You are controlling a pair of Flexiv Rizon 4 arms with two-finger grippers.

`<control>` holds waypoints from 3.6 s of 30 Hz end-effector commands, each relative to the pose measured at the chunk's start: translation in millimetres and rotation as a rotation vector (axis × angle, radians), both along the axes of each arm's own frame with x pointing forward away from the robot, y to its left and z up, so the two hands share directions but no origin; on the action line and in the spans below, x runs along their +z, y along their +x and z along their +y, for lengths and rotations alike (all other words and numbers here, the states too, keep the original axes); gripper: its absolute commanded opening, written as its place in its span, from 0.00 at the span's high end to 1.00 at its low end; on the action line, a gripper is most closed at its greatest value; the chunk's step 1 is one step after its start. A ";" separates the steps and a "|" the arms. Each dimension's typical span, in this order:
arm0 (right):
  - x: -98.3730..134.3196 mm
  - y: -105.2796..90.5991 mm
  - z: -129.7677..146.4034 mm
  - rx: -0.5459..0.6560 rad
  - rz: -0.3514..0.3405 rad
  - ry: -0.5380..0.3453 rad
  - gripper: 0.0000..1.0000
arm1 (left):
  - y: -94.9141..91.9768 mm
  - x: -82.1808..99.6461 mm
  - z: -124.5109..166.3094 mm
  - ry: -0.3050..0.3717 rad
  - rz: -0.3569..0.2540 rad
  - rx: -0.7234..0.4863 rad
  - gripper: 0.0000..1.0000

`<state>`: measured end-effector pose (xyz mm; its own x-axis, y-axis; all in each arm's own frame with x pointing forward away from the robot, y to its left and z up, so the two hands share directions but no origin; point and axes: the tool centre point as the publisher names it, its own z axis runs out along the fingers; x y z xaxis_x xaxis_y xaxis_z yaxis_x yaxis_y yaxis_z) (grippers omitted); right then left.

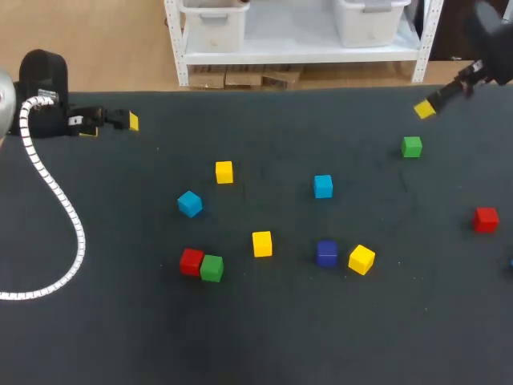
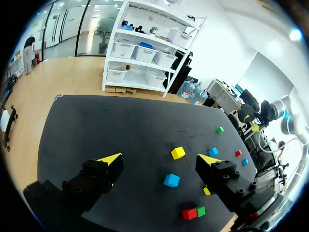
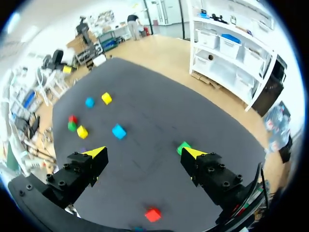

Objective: Place the blue cubes, place green cubes on the blue cubes, place the yellow cubes on the green cubes, then place the red cubes on the yellow cubes, and place purple cube on the red cubes.

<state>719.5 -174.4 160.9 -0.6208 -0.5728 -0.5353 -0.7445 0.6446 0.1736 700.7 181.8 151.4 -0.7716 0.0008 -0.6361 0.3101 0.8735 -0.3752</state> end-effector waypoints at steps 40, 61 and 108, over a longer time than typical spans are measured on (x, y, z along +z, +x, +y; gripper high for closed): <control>-30.1 -115.8 -119.7 -0.238 0.227 -0.474 0.00 | -0.4 -1.5 2.2 -0.009 -0.006 -0.007 0.00; -60.1 -206.0 -127.5 0.022 0.471 -0.500 0.00 | -0.4 -1.5 2.2 -0.009 -0.006 -0.007 0.00; -143.3 -221.6 -131.6 -0.218 0.558 -0.434 0.00 | -0.4 -1.5 2.2 -0.009 -0.006 -0.007 0.00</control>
<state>492.8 -307.5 22.0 -0.8600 -0.4931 0.1312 -0.4682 0.8649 0.1811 700.7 181.8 151.3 -0.7716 0.0007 -0.6361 0.3101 0.8736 -0.3752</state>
